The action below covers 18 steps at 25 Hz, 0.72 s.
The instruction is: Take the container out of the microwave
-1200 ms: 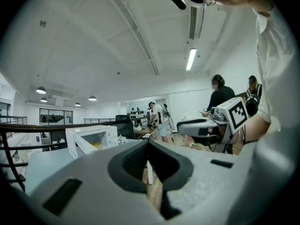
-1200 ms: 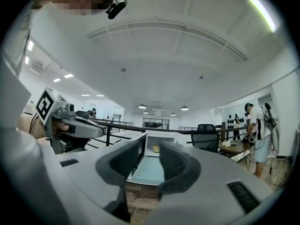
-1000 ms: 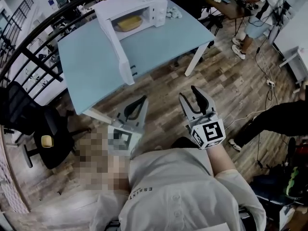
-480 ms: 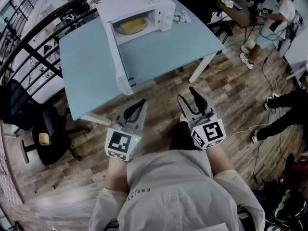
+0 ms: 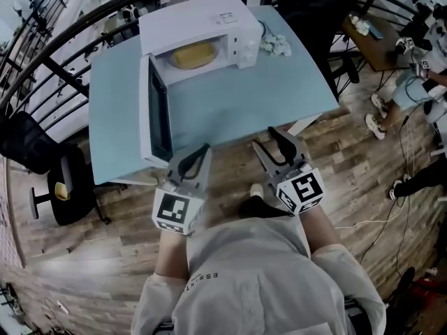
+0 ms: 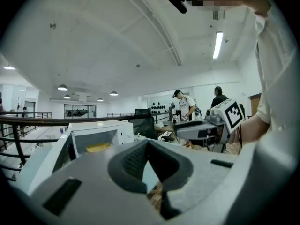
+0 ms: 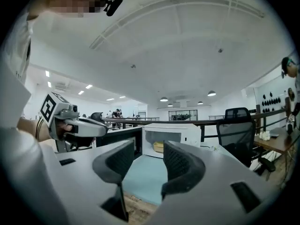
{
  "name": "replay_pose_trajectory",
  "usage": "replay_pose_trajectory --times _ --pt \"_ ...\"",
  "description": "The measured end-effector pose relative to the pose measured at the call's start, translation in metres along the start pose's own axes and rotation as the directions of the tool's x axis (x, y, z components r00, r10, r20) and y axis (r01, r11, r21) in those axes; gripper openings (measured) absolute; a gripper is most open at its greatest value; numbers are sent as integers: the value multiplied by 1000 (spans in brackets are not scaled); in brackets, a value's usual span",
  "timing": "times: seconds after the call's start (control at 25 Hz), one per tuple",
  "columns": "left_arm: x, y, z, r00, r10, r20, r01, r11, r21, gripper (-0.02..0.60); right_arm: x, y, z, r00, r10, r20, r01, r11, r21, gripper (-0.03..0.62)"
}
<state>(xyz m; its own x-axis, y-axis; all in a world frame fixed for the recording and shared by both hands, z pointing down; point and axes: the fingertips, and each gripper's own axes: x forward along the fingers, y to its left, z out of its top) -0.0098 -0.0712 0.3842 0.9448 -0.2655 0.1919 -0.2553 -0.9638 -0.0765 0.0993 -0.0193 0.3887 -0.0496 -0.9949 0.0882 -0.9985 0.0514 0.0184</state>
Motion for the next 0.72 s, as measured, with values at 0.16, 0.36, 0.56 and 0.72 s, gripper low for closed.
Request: replay_pose_trajectory --times 0.16,0.36,0.56,0.72 --pt "49 2 10 998 60 -10 -60 998 17 -6 16 -56 6 998 57 0 -57 998 -11 187" --pt "89 12 16 985 167 -36 -168 986 0 -6 43 -102 3 989 144 -17 -144 989 -23 187" --pt "103 28 4 965 245 -94 -249 968 -28 -6 79 -116 -5 970 238 -53 -240 970 -40 187" --pt "109 45 -5 951 281 -128 -288 956 -46 -6 113 -117 -18 944 303 -128 -311 949 -46 187"
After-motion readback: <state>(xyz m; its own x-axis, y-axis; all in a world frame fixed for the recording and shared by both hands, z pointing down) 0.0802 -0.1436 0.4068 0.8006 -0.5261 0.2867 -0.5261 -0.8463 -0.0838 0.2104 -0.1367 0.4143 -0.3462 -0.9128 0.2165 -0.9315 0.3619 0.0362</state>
